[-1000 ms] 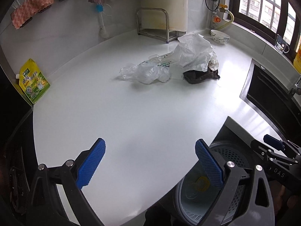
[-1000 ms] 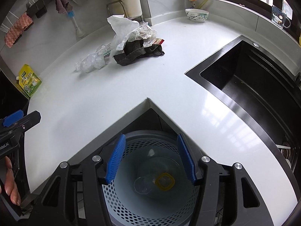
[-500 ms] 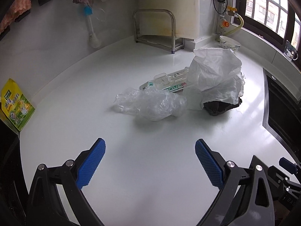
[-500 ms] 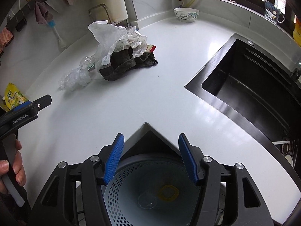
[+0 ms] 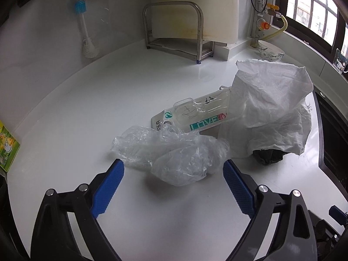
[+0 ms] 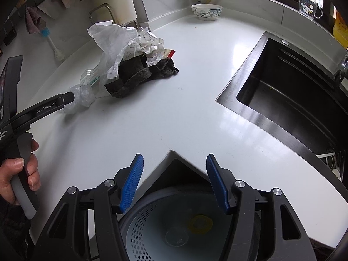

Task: Collect trash
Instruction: 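Move both tools back toward the crumpled plastic bags on the counter, then grasp the clear plastic bag with the left tool while the right tool grasps the white bag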

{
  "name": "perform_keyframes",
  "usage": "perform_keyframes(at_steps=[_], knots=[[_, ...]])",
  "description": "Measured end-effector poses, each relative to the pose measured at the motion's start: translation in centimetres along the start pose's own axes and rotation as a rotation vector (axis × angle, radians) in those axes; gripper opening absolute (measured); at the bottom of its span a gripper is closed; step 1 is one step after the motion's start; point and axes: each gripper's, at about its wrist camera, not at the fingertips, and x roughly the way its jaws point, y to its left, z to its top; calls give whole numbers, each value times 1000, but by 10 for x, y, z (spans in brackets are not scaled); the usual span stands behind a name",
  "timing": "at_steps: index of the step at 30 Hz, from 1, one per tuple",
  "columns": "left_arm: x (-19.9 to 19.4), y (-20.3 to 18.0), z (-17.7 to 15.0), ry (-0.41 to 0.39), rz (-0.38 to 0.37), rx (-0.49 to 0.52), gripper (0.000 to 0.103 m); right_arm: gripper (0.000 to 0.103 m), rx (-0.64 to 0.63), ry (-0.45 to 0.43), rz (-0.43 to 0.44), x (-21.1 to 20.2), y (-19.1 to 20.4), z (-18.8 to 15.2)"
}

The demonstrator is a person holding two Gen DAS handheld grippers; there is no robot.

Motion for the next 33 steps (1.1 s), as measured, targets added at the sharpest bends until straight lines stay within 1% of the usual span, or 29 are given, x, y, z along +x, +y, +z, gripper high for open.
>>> perform_keyframes(at_steps=[1, 2, 3, 4, 5, 6, 8, 9, 12, 15, 19, 22, 31, 33], knots=[[5, -1, 1, 13, -5, 8, 74, 58, 1, -1, -3, 0, 1, 1], [10, -2, 1, 28, -11, 15, 62, 58, 1, -3, -7, 0, 2, 2], [15, -2, 1, 40, -17, 18, 55, 58, -1, -6, -10, 0, 4, 4], [18, -1, 1, 47, -32, 19, 51, 58, -2, -9, -13, 0, 5, 6], [20, -1, 1, 49, -43, 19, 45, 58, -5, -14, -16, 0, 7, 9], [20, -1, 1, 48, -55, 21, 41, 58, -7, -20, -17, 0, 9, 12], [21, 0, 2, 50, -72, 26, 29, 58, -11, -36, -17, -1, 14, 18], [21, 1, 2, 51, -78, 28, 27, 58, -13, -45, -14, -2, 17, 23], [19, 6, 1, 56, -90, 26, 23, 58, -15, -75, -4, -3, 26, 38], [14, 12, -1, 57, -91, 34, 21, 58, -13, -96, 14, -2, 36, 53], [6, 20, -7, 52, -73, 68, 21, 58, -5, -113, 45, 3, 50, 72], [4, 29, -13, 60, -64, 71, 21, 58, 24, -107, 73, 12, 56, 83], [-4, 46, -25, 73, -68, 52, 21, 58, 22, -97, 19, 41, 70, 108], [-4, 48, -27, 74, -68, 53, 21, 55, 20, -97, 15, 45, 72, 111]])
